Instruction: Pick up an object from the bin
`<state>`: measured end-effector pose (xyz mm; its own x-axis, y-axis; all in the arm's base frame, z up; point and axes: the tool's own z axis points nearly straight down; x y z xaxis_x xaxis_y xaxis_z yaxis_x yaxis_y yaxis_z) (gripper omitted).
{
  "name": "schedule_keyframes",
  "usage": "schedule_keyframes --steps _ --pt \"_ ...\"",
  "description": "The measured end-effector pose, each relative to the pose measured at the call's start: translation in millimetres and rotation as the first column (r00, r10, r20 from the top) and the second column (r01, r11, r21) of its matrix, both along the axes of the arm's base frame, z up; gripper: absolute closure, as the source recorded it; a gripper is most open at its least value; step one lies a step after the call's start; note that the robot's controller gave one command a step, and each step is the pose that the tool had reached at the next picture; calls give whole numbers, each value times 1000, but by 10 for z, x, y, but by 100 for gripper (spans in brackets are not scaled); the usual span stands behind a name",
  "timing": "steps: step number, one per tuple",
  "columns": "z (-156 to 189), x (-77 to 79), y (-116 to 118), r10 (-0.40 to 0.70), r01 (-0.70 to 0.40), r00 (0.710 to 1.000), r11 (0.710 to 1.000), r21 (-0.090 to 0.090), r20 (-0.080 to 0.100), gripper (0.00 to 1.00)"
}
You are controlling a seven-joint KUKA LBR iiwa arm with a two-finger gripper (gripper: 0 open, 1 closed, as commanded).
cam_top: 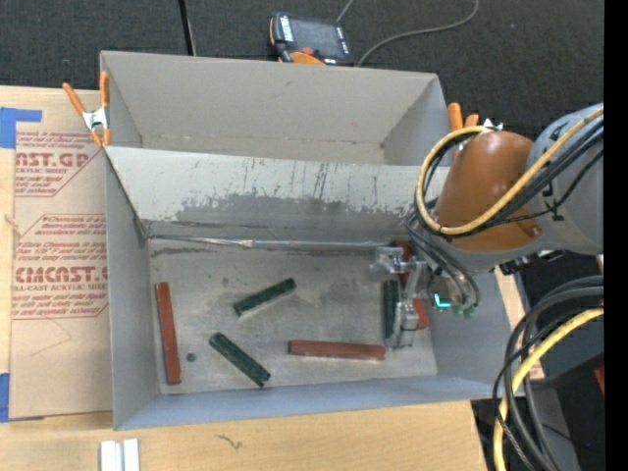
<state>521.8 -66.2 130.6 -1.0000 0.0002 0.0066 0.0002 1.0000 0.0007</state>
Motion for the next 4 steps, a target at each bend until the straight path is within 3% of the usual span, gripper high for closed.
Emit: schedule_keyframes --steps 1,2,3,4 --pt "-637 -201 449 -144 144 990 990 1 1 0" --pt "-308 -335 765 -328 328 945 945 0 7 0" --pt "-303 -380 758 -480 480 877 878 -1 4 0" --pt "-621 -398 797 -615 615 788 788 -2 3 0"
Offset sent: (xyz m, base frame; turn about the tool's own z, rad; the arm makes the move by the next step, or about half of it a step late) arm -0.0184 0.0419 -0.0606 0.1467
